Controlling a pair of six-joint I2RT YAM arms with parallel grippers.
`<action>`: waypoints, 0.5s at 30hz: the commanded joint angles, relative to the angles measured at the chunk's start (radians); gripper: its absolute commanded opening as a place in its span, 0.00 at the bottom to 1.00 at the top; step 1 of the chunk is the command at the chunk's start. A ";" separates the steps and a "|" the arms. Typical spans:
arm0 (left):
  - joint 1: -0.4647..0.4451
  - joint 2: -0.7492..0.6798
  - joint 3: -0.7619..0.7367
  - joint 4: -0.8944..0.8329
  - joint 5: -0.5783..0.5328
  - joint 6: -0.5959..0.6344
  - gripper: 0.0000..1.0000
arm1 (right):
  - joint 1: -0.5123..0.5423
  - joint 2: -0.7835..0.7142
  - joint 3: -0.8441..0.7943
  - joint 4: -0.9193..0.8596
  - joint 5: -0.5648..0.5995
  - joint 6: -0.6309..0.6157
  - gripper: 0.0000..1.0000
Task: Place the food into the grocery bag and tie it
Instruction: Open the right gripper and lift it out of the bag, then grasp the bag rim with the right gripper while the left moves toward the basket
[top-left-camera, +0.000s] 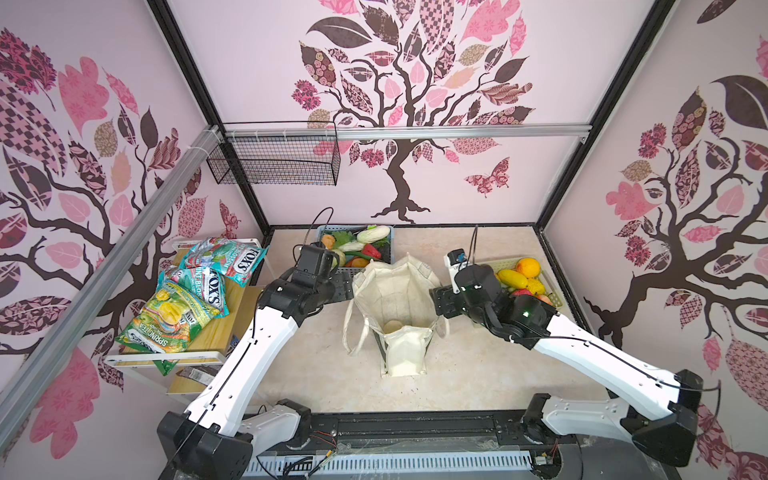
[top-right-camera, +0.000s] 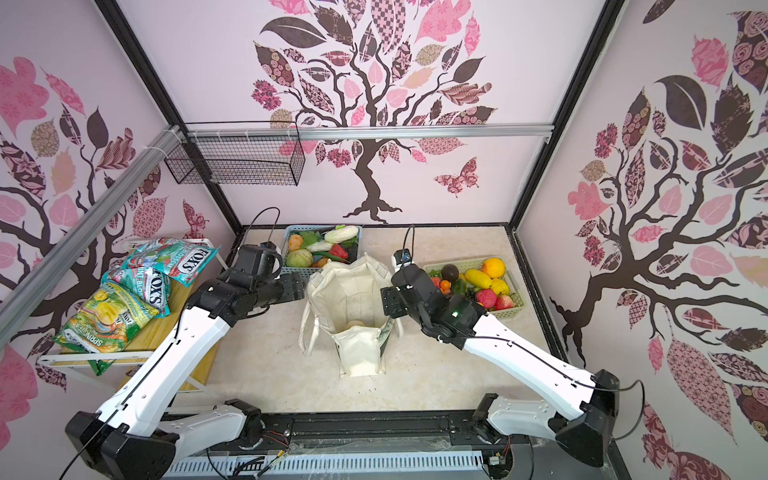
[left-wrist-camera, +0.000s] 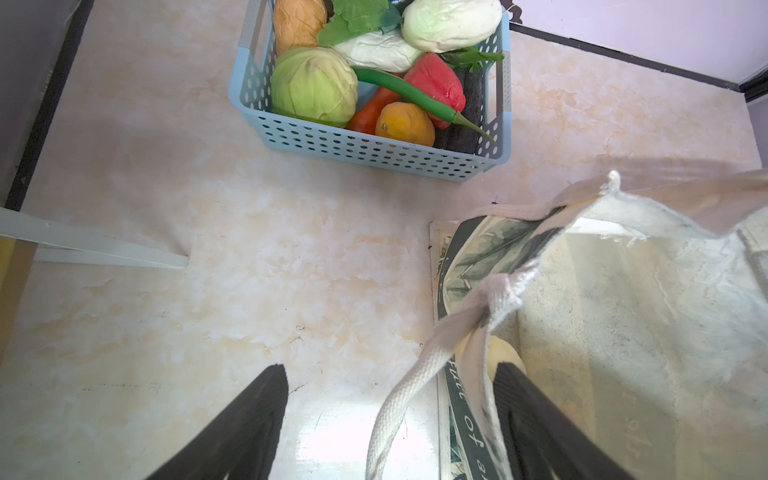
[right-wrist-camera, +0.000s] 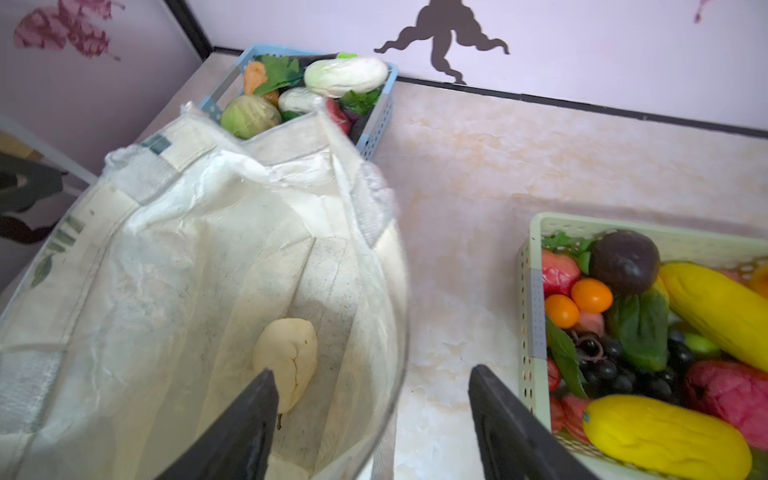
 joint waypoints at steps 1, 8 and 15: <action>-0.005 0.009 0.043 -0.015 -0.006 0.028 0.82 | -0.047 -0.041 -0.008 -0.017 0.002 0.021 0.66; -0.005 0.022 0.018 0.020 0.005 0.045 0.82 | -0.065 -0.016 -0.023 0.002 -0.034 0.025 0.55; -0.005 0.057 0.005 0.045 -0.016 0.073 0.83 | -0.065 0.130 0.039 0.021 -0.065 0.002 0.50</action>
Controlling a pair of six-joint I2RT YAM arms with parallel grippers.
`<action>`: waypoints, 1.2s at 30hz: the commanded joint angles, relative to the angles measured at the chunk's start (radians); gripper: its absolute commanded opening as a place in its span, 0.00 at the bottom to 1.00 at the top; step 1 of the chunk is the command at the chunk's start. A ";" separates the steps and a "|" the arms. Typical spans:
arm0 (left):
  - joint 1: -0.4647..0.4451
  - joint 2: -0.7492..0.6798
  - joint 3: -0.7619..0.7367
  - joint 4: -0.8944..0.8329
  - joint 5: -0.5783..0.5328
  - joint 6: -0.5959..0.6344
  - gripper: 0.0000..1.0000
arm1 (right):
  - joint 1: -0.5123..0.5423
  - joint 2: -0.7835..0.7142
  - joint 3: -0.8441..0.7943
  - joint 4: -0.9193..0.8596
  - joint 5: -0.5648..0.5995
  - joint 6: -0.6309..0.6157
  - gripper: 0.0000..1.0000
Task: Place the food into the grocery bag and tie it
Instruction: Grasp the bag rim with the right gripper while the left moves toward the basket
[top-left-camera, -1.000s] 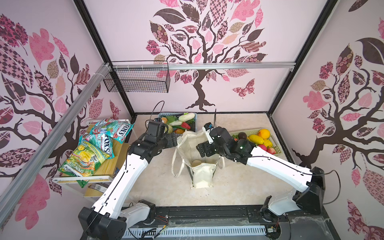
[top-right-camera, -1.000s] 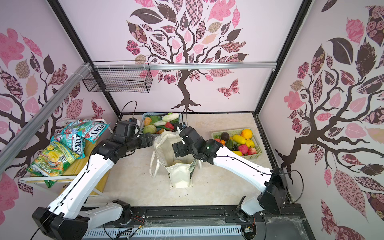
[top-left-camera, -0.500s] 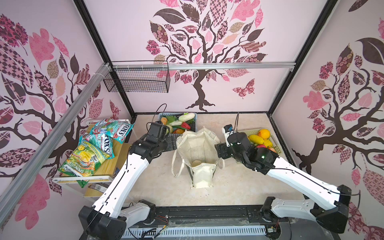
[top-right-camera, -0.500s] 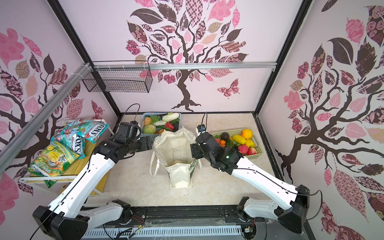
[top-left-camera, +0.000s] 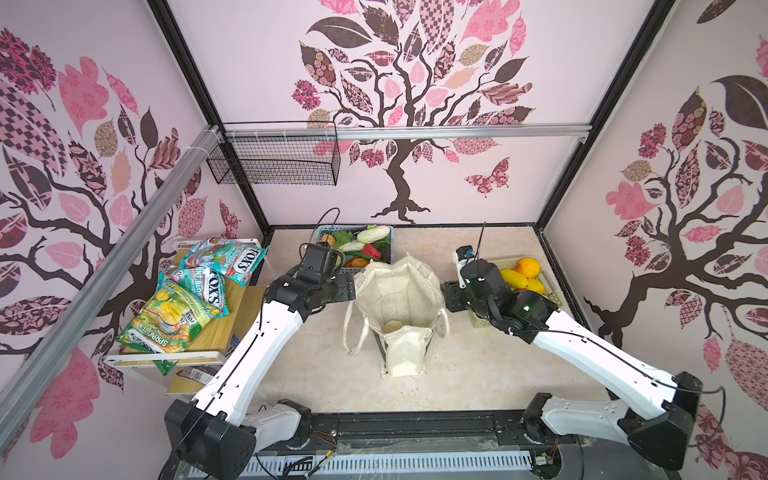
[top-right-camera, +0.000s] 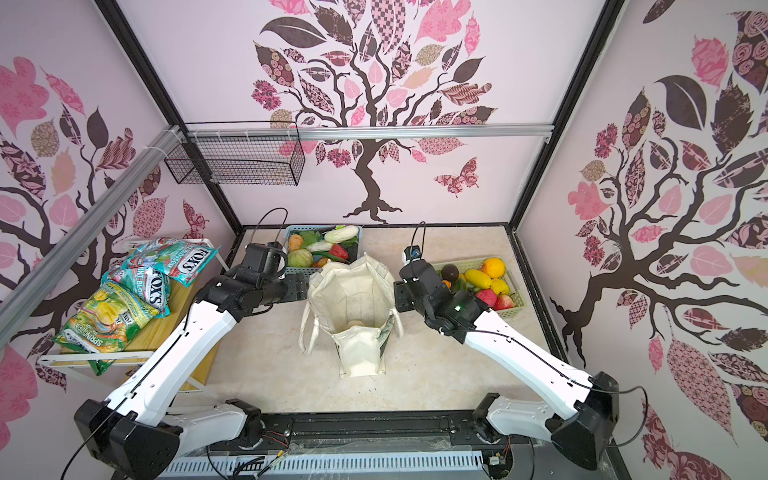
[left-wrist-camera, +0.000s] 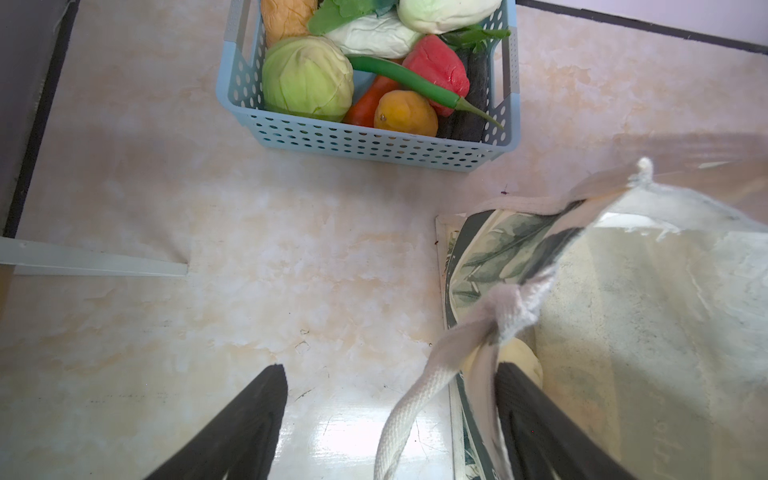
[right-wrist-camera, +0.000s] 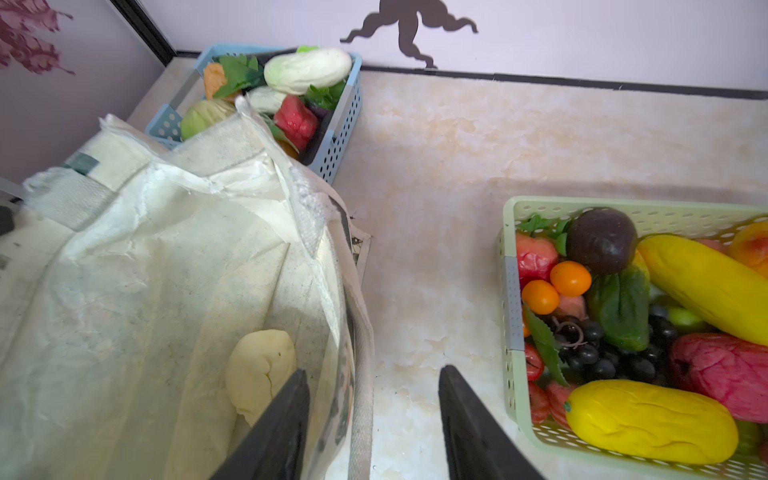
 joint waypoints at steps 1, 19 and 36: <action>-0.003 0.001 0.000 0.037 -0.012 0.027 0.83 | 0.001 0.079 0.059 0.003 -0.014 -0.018 0.49; 0.036 -0.019 -0.023 0.088 0.008 0.014 0.84 | -0.004 0.223 0.181 -0.080 -0.037 -0.015 0.13; 0.110 0.144 0.035 0.156 0.056 0.003 0.84 | -0.035 0.269 0.202 -0.098 -0.018 -0.047 0.00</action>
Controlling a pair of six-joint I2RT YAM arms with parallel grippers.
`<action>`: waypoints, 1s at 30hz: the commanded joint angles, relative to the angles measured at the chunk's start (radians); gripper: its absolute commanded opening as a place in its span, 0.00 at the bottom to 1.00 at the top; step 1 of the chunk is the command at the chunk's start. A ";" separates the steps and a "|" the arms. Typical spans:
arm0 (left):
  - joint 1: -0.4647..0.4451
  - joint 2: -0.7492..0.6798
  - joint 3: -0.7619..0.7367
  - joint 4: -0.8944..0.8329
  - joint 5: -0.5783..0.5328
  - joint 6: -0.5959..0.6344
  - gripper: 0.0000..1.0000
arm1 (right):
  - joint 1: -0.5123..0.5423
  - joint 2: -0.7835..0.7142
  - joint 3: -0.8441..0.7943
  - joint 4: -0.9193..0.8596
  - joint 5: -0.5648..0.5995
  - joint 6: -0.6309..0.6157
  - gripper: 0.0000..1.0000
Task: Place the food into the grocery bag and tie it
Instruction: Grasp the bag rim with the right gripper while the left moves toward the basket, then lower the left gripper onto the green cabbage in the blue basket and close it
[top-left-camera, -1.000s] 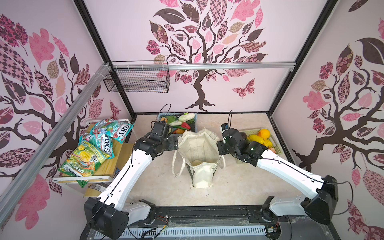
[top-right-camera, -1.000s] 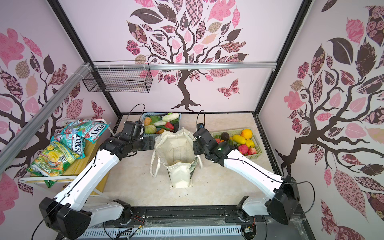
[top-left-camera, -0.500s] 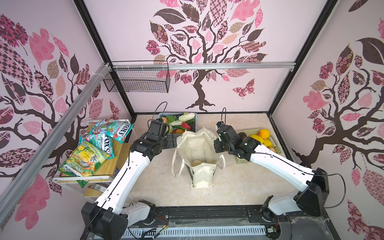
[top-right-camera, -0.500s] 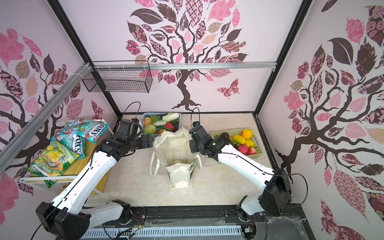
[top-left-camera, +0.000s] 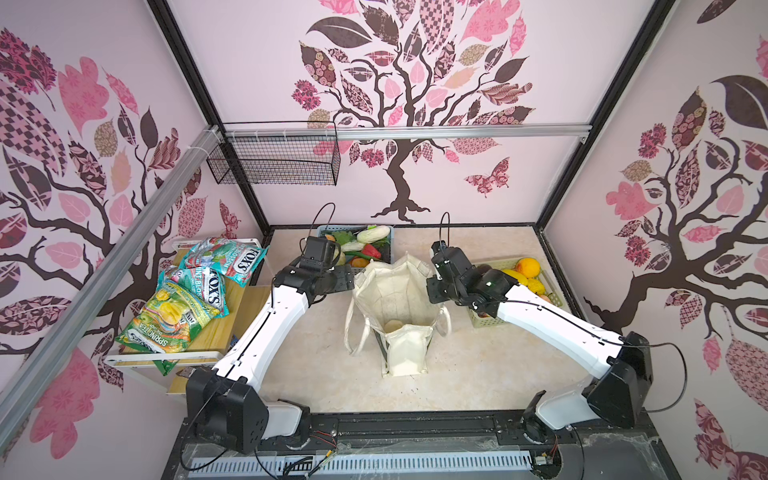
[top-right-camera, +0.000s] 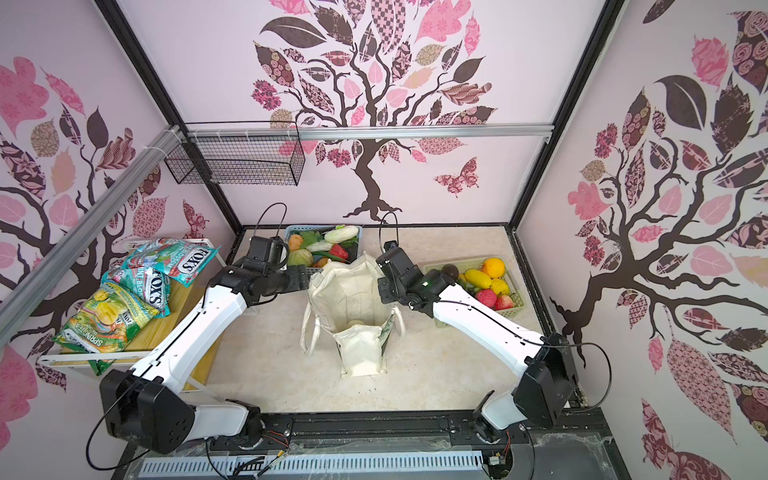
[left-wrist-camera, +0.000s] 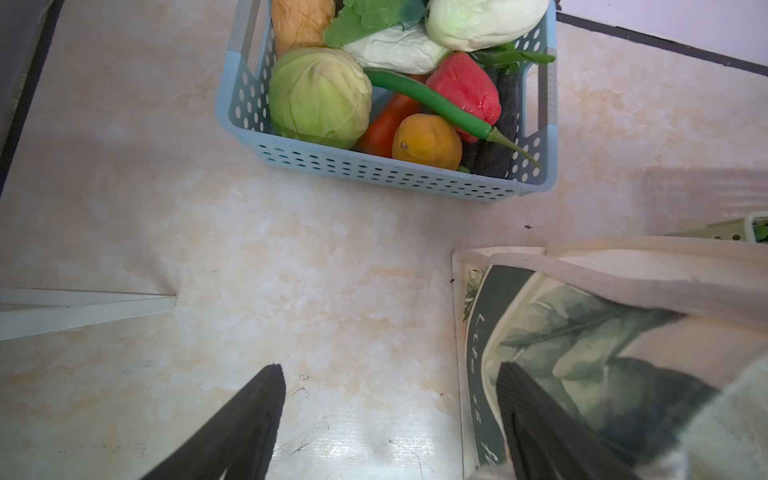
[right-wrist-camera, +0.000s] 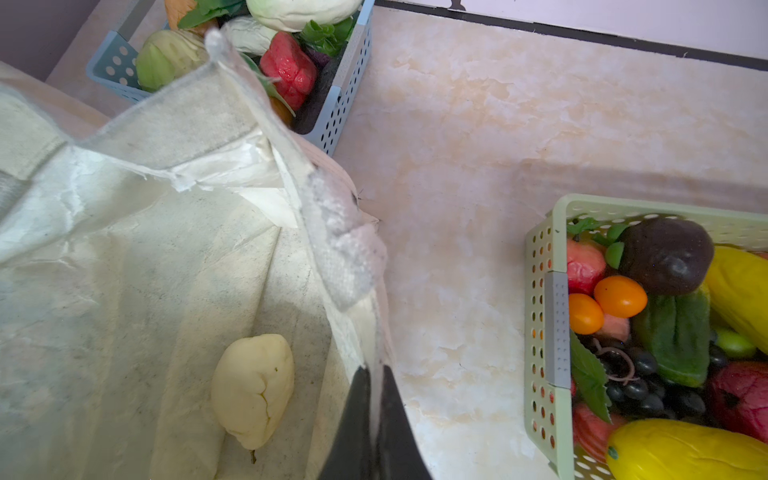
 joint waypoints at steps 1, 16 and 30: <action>0.013 0.022 0.043 0.034 0.011 -0.009 0.84 | -0.018 0.029 0.024 -0.021 0.021 -0.019 0.00; 0.050 0.257 0.198 0.109 -0.095 -0.012 0.85 | -0.100 -0.027 -0.090 0.038 -0.037 -0.028 0.00; 0.099 0.524 0.375 0.211 -0.135 0.053 0.95 | -0.102 -0.023 -0.084 0.041 -0.066 -0.044 0.00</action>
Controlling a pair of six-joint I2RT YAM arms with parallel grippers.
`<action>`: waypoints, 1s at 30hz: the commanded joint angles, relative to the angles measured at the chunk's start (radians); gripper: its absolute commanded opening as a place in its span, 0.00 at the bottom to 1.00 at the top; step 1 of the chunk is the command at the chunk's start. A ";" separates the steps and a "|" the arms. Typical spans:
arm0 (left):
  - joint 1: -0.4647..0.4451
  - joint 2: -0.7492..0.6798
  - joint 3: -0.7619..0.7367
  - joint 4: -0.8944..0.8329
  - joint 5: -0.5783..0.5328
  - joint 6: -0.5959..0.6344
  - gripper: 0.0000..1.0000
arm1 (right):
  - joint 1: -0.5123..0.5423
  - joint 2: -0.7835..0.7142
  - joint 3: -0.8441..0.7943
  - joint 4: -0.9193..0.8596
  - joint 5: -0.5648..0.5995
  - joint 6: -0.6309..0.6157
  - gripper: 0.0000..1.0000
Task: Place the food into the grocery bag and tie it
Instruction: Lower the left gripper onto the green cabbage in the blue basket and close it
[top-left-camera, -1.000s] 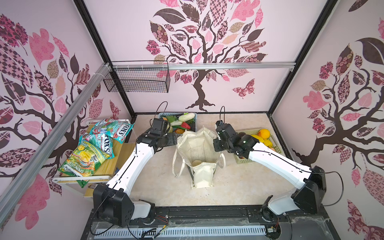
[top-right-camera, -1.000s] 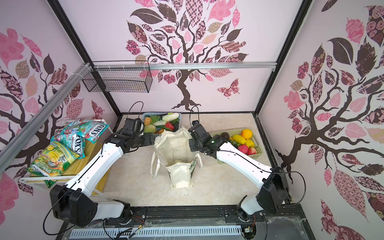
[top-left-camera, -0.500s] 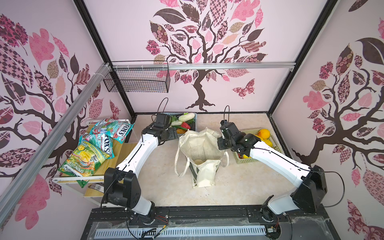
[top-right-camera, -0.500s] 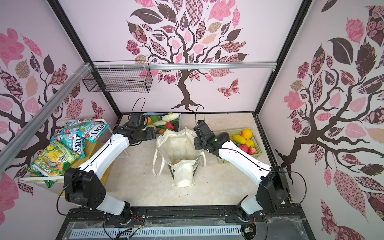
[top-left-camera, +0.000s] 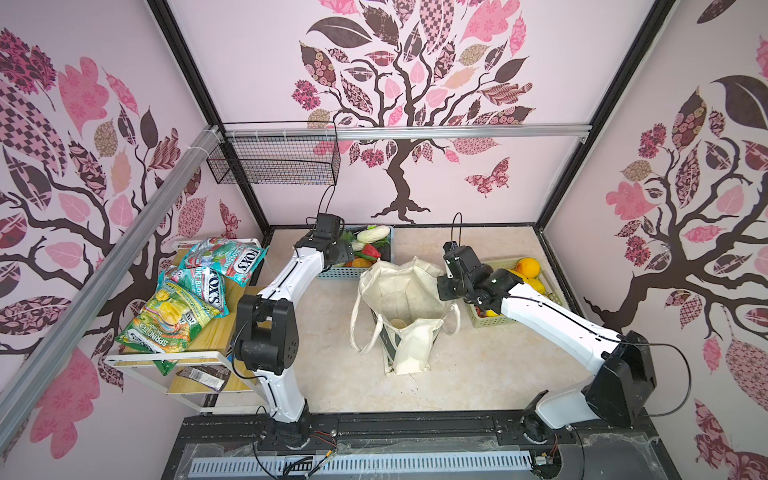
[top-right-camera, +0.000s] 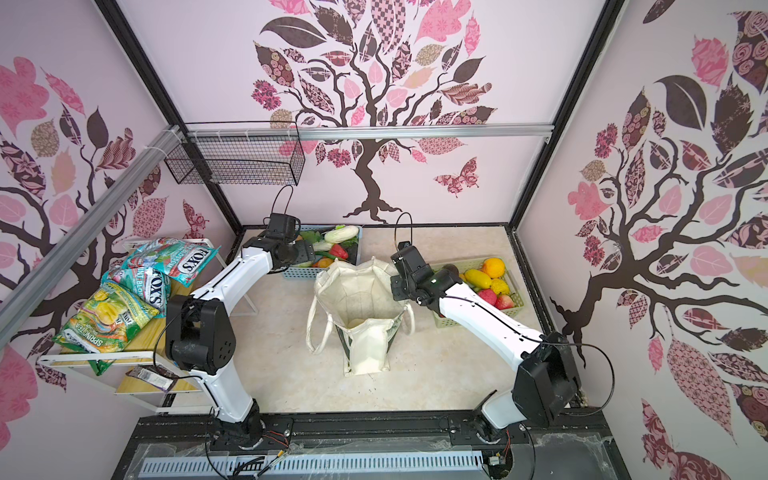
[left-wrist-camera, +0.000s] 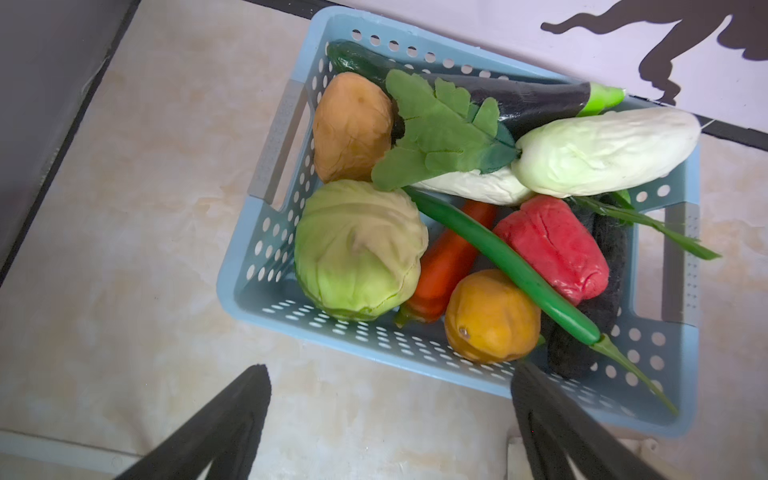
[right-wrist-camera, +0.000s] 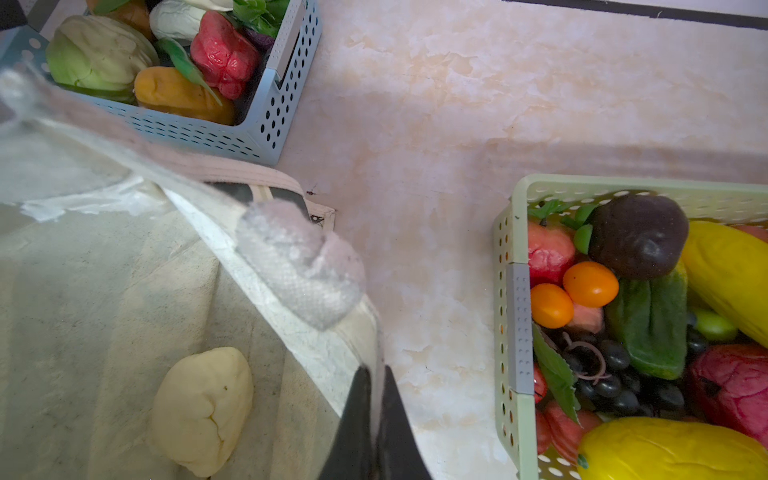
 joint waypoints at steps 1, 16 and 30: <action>0.011 0.061 0.074 0.036 -0.029 0.045 0.95 | 0.003 -0.016 0.006 -0.022 -0.015 -0.013 0.00; 0.019 0.254 0.180 0.084 -0.074 0.152 0.96 | 0.002 -0.004 0.026 -0.034 -0.031 -0.017 0.00; 0.018 0.359 0.213 0.063 -0.156 0.154 0.92 | 0.003 -0.001 0.040 -0.049 -0.037 -0.020 0.00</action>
